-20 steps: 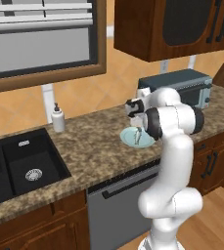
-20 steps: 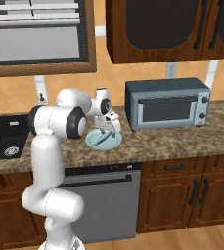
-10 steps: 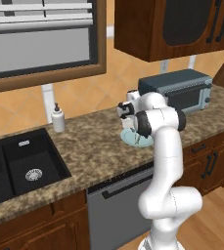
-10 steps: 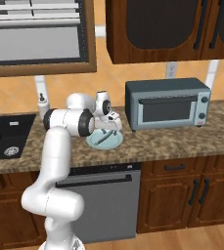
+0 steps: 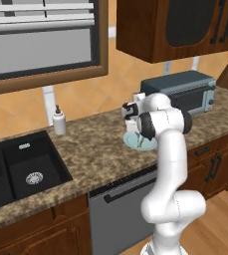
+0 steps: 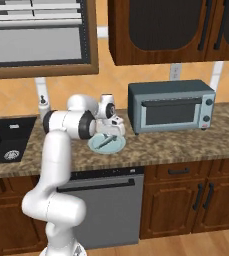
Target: Pick up the knife from the drawer and place it on the cutting board. Then place the meat from the plate to the cutting board.
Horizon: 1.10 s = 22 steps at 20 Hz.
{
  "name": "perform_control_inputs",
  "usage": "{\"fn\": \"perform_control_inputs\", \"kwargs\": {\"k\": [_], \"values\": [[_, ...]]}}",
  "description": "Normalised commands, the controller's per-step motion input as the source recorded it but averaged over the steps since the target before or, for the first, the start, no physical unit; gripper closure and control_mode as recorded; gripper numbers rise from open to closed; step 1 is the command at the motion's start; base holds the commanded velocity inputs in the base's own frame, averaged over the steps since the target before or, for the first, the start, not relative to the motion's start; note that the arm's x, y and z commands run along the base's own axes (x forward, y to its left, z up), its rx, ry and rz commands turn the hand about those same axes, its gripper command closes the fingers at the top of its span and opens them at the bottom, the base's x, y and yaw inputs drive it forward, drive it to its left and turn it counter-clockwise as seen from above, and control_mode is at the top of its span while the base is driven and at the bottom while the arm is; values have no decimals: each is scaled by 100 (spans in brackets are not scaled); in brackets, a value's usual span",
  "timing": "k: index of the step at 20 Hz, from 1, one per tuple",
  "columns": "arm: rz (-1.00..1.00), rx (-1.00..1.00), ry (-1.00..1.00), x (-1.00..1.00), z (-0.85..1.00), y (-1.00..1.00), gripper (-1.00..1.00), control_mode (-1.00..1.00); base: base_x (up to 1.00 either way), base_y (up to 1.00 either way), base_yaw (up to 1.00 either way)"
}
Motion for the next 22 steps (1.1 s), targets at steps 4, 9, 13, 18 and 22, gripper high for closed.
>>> {"fn": "perform_control_inputs", "kwargs": {"k": [4,9,13,18,22], "values": [[0,6,-4,-63,11,0,100,-100,0,0,0],[9,8,-17,-97,90,2,100,-100,0,0,0],[7,1,-15,-91,100,9,100,-100,0,0,0],[5,1,-6,-75,100,2,100,-100,0,0,0],[1,1,0,-19,20,4,100,100,-73,33,7]]}}
